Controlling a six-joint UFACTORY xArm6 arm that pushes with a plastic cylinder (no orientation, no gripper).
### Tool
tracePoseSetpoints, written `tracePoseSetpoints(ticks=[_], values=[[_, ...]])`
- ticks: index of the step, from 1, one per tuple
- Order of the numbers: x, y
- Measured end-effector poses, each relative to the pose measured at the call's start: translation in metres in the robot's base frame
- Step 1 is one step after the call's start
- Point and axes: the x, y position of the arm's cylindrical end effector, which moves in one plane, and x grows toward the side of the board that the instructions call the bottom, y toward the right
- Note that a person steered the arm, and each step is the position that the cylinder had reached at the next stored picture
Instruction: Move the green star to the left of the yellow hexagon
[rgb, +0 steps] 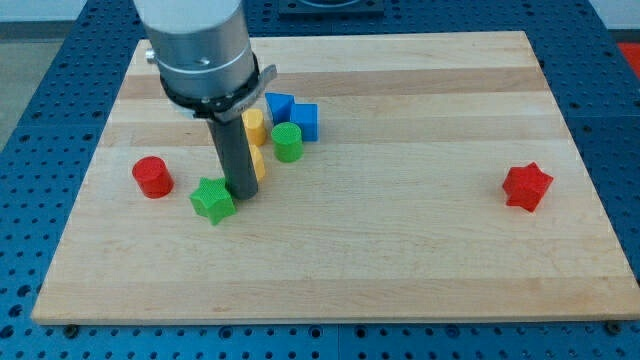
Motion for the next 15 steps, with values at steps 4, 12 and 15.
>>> tracePoseSetpoints(ticks=[4, 12, 15], values=[[0.059, 0.033], [0.007, -0.030], [0.011, -0.025]])
